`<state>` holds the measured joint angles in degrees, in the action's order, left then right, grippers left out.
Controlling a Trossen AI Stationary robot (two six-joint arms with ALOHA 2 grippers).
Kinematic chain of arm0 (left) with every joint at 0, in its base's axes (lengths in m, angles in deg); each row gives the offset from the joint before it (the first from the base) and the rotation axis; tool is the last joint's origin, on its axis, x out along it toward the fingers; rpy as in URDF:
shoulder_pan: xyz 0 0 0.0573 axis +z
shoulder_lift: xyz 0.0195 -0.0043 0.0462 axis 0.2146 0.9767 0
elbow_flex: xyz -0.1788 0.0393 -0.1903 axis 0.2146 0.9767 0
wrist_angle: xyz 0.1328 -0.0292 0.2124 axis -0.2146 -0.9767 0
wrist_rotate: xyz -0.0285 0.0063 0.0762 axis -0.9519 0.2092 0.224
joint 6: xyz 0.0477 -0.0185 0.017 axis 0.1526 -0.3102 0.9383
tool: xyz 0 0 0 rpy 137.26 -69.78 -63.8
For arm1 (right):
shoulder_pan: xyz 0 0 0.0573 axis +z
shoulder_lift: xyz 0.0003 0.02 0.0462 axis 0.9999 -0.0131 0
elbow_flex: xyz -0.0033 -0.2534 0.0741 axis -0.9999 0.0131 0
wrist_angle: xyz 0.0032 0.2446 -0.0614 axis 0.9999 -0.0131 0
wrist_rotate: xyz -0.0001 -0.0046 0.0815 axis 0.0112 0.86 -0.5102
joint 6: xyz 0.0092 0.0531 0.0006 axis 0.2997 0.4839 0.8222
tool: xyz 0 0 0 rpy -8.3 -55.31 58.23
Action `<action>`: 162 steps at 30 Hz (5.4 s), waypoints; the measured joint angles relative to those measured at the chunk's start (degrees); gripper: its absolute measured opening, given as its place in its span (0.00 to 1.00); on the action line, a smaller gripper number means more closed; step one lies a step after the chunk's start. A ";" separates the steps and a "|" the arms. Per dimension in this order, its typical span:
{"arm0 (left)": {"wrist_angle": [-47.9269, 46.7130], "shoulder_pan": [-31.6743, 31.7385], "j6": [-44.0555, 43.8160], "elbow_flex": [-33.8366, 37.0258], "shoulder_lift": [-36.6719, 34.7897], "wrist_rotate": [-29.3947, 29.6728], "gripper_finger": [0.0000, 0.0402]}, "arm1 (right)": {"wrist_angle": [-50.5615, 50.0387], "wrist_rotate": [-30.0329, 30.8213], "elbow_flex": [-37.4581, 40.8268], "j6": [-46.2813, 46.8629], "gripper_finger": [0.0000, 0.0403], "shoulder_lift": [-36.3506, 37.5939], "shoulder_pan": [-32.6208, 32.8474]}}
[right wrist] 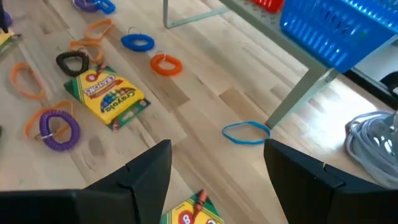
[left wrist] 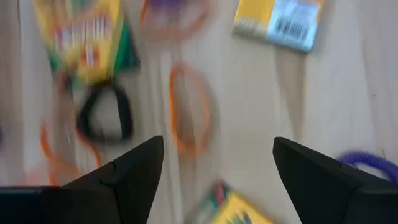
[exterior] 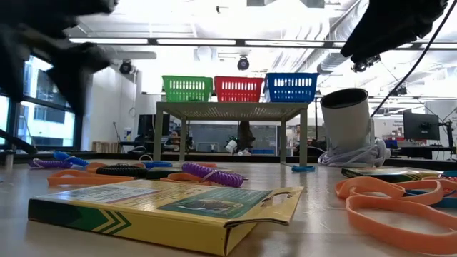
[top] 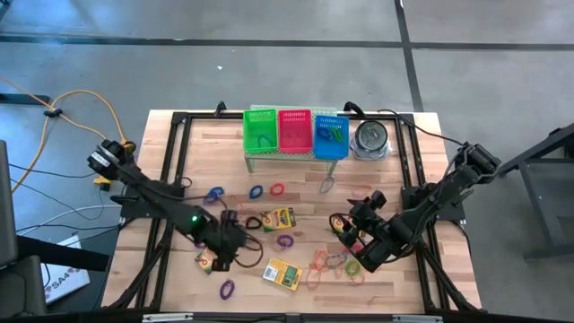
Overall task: Pick & Place Office Desk Supplies
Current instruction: Put the yellow crayon box into the red bin on the shelf
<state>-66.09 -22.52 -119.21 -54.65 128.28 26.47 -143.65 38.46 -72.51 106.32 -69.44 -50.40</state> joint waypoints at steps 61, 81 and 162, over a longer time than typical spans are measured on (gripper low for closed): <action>-0.32 2.36 -26.78 0.04 3.23 5.60 0.86 | 1.49 5.43 0.12 -8.60 0.61 0.00 -4.50; -12.54 0.86 -55.55 0.07 3.06 -12.41 0.86 | 1.50 6.06 0.12 -8.62 0.61 0.00 -4.52; 10.35 17.54 -26.53 0.07 2.99 -35.73 0.86 | 2.09 5.74 0.11 -9.65 0.61 0.02 -4.52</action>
<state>-55.74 -4.99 -145.74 -54.59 131.28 -9.26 -141.57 44.21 -72.40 96.67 -69.42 -54.93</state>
